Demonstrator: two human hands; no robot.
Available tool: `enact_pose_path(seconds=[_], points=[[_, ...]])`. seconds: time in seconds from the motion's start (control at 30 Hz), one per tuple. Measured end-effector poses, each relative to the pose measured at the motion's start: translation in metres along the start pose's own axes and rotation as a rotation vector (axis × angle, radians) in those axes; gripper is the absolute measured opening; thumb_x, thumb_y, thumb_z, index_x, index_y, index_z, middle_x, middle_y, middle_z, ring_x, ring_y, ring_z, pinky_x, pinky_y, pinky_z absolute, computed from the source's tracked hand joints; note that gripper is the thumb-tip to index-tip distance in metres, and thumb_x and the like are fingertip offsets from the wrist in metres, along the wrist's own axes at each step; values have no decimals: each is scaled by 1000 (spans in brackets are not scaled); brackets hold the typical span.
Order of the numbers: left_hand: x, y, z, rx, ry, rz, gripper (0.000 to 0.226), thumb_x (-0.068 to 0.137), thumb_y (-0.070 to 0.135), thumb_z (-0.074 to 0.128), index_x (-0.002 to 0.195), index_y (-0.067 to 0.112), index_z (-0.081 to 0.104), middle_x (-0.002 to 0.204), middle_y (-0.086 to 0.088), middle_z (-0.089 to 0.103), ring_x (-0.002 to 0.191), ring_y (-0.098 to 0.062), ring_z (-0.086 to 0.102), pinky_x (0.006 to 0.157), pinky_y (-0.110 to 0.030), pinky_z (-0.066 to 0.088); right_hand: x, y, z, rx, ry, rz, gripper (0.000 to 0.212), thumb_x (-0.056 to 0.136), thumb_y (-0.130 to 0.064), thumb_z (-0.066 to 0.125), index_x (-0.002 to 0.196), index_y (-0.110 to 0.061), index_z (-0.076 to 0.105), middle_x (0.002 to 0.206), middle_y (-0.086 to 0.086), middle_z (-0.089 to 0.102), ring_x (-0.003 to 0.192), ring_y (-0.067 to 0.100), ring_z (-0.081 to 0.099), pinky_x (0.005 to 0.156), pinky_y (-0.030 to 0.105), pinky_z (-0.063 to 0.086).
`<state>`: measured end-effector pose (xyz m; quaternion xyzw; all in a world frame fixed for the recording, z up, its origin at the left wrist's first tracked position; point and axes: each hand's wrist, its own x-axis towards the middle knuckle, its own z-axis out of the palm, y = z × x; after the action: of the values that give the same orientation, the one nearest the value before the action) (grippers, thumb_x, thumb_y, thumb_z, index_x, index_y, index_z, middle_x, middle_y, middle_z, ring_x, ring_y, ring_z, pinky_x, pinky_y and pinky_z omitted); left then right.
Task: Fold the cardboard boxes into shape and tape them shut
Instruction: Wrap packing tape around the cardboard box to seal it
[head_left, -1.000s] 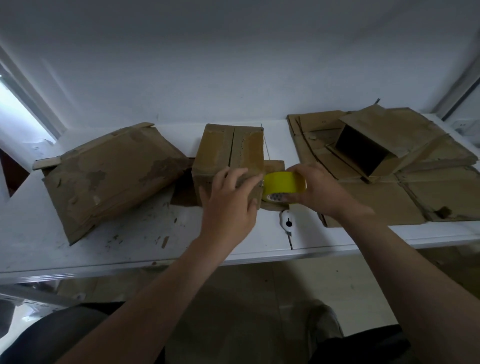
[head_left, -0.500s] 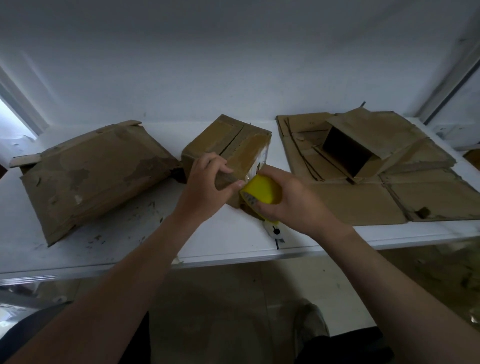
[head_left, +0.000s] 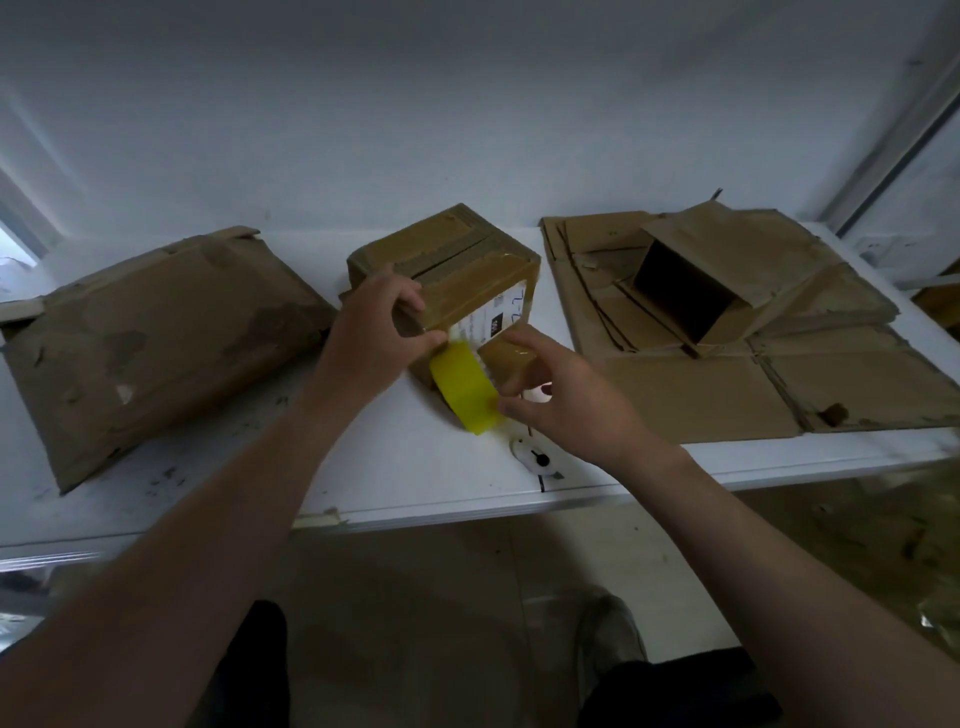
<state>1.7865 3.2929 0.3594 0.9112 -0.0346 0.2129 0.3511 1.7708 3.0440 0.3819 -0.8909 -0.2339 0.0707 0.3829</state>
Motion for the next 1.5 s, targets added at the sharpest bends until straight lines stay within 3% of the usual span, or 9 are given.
enact_pose_path(seconds=[0.1, 0.2, 0.37, 0.63, 0.77, 0.9, 1.1, 1.3, 1.5], points=[[2, -8, -12, 55, 30, -61, 35, 73, 28, 87, 98, 20, 63, 119, 3, 61, 108, -5, 50, 91, -31, 44, 5, 4, -2, -84, 15, -13, 30, 88, -20, 73, 113, -35, 68, 91, -16, 69, 82, -4, 62, 66, 6, 41], [0, -9, -19, 109, 59, -90, 39, 72, 35, 87, 102, 23, 65, 114, 6, 55, 112, -17, 52, 94, -36, 44, 11, 14, -10, -308, -10, 173, 5, 88, -35, 73, 92, -33, 75, 91, -11, 71, 76, 5, 63, 69, 26, 52], [-4, -7, -19, 46, 89, -308, 56, 72, 42, 86, 118, 27, 58, 121, -1, 58, 107, -23, 58, 91, -40, 49, 3, 31, 5, -518, -208, 354, 39, 70, -61, 80, 76, -22, 73, 70, -6, 68, 68, 14, 65, 66, 30, 55], [-20, 14, -20, -176, 64, -484, 44, 88, 33, 76, 125, 18, 57, 106, 10, 64, 95, -9, 59, 76, -28, 45, 5, 34, -3, -337, -267, 377, 33, 77, -51, 79, 66, -20, 72, 62, -7, 69, 63, 9, 66, 61, 28, 50], [-30, 20, -26, -307, 40, -616, 35, 93, 36, 68, 124, 23, 62, 105, 7, 65, 91, -10, 60, 74, -30, 48, 28, 23, -20, 20, 3, 253, 25, 87, -41, 77, 91, -17, 71, 104, -10, 67, 94, 4, 61, 69, 19, 40], [-28, 27, -20, -370, -39, -680, 42, 95, 35, 64, 135, 25, 54, 107, 13, 59, 95, -6, 57, 88, -37, 53, 65, 12, -18, 134, 191, 87, 26, 93, -43, 69, 94, -17, 76, 149, -5, 48, 135, 10, 42, 104, 30, 35], [-23, 28, -7, -374, -156, -698, 44, 99, 32, 59, 139, 24, 44, 105, 21, 56, 96, -3, 55, 94, -43, 50, 103, 21, -5, 341, 253, 166, 33, 93, -43, 68, 91, -11, 73, 155, -5, 46, 144, 13, 37, 116, 39, 29], [-27, 26, -9, -235, -147, -644, 17, 100, 25, 54, 117, 21, 53, 97, 8, 60, 89, -12, 59, 75, -35, 44, 100, 7, 16, 285, 308, 153, 28, 89, -52, 69, 68, -36, 60, 135, -8, 41, 107, -12, 46, 76, 4, 33], [-51, 33, -34, 11, -93, -426, 27, 103, 20, 44, 82, 8, 57, 74, -8, 59, 70, -21, 57, 65, -38, 42, 71, -11, 11, 275, 259, 144, 17, 89, -48, 70, 82, -33, 69, 120, -2, 43, 93, -22, 47, 67, 1, 39]])
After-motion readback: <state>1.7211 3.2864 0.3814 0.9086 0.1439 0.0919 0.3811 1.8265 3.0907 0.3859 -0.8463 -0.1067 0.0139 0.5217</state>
